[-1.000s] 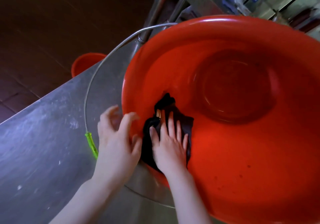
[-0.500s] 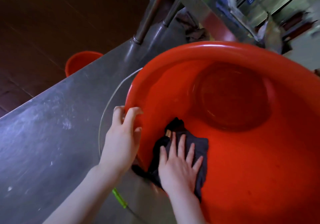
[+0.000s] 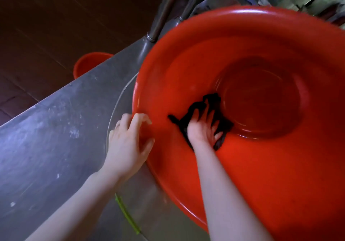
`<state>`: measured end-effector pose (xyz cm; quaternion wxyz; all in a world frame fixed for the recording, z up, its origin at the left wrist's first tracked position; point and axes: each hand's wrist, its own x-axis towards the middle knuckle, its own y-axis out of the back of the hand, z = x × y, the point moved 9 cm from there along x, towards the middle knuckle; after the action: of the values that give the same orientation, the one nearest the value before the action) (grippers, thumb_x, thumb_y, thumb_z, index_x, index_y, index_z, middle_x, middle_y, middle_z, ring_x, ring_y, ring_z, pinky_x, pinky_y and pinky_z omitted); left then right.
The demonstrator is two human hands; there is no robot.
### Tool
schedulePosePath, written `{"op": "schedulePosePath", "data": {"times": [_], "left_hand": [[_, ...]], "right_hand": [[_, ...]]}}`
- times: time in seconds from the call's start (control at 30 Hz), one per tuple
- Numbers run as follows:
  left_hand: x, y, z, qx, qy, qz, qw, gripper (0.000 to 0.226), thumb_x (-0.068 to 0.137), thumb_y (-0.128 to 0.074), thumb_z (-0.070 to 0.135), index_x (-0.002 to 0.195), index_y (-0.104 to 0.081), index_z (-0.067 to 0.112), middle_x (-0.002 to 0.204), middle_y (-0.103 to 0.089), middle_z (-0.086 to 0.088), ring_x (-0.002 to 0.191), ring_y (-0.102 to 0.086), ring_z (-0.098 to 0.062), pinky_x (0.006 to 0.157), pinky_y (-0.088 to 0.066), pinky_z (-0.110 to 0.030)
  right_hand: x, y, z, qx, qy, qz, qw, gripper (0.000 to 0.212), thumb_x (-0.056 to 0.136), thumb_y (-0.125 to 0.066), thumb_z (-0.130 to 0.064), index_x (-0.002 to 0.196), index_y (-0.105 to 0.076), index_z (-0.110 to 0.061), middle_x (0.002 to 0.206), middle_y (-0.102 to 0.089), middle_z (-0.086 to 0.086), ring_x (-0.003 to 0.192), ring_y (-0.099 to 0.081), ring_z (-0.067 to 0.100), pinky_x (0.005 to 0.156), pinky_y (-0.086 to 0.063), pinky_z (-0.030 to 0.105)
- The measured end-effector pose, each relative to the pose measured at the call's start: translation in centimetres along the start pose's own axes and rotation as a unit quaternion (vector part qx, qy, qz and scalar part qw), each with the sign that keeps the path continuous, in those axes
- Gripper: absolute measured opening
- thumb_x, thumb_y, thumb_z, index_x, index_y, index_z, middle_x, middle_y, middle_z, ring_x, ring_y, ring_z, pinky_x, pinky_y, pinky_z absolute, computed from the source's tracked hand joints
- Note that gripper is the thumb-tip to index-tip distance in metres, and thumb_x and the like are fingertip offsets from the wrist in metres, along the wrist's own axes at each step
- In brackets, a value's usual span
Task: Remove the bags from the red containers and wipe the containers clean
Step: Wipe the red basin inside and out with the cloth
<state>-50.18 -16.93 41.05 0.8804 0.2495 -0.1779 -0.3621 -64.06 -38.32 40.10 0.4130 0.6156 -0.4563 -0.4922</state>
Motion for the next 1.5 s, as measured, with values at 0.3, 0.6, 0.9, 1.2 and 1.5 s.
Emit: {"op": "schedulePosePath", "data": {"times": [0.3, 0.6, 0.9, 1.2, 1.5], "left_hand": [[-0.5, -0.1, 0.4, -0.001, 0.028, -0.001, 1.0, 0.048, 0.075, -0.075, 0.019, 0.112, -0.046, 0.032, 0.103, -0.047, 0.003, 0.099, -0.049, -0.029, 0.08, -0.038, -0.044], [-2.0, 0.3, 1.5, 0.038, 0.026, -0.022, 0.999, 0.046, 0.077, -0.077, 0.024, 0.116, -0.053, 0.024, 0.098, -0.045, -0.002, 0.094, -0.049, -0.031, 0.08, -0.045, -0.043], [0.2, 9.2, 6.7, 0.147, -0.14, 0.125, 0.971, 0.032, 0.085, -0.063, 0.018, 0.117, -0.067, 0.015, 0.115, -0.05, -0.021, 0.103, -0.047, -0.04, 0.084, -0.044, -0.049], [3.2, 6.9, 4.9, 0.0, -0.128, 0.068, 0.989, 0.043, 0.083, -0.058, -0.006, 0.122, -0.062, 0.012, 0.107, -0.03, -0.005, 0.085, -0.034, -0.009, 0.068, -0.047, -0.029], [-1.2, 2.3, 1.1, -0.01, 0.06, 0.025, 0.998, 0.035, 0.083, -0.066, 0.009, 0.113, -0.054, 0.02, 0.104, -0.034, -0.007, 0.084, -0.049, -0.036, 0.078, -0.046, -0.045]], "right_hand": [[-13.2, -3.2, -0.8, -0.142, 0.177, -0.017, 0.974, 0.063, 0.097, -0.017, -0.061, 0.153, 0.001, -0.038, 0.161, 0.016, -0.012, 0.15, 0.007, 0.021, 0.118, 0.001, 0.054], [2.9, -0.2, -0.2, 0.026, 0.001, -0.027, 0.999, 0.058, 0.1, -0.018, -0.055, 0.153, 0.0, -0.038, 0.163, 0.004, -0.01, 0.15, 0.001, 0.02, 0.117, 0.002, 0.053], [3.6, -1.3, 0.2, -0.071, 0.078, -0.03, 0.994, 0.06, 0.098, -0.014, -0.059, 0.153, -0.001, -0.038, 0.163, 0.004, -0.009, 0.15, 0.004, 0.022, 0.116, 0.005, 0.055], [3.7, -0.8, 0.3, -0.139, 0.12, -0.038, 0.982, 0.061, 0.097, -0.016, -0.061, 0.153, 0.0, -0.04, 0.163, 0.005, -0.01, 0.15, 0.006, 0.025, 0.116, 0.007, 0.055], [-9.2, -3.1, -4.2, -0.081, 0.2, -0.027, 0.976, 0.062, 0.098, -0.021, -0.055, 0.154, 0.001, -0.037, 0.163, 0.006, -0.008, 0.15, 0.004, 0.022, 0.116, 0.001, 0.055]]}}
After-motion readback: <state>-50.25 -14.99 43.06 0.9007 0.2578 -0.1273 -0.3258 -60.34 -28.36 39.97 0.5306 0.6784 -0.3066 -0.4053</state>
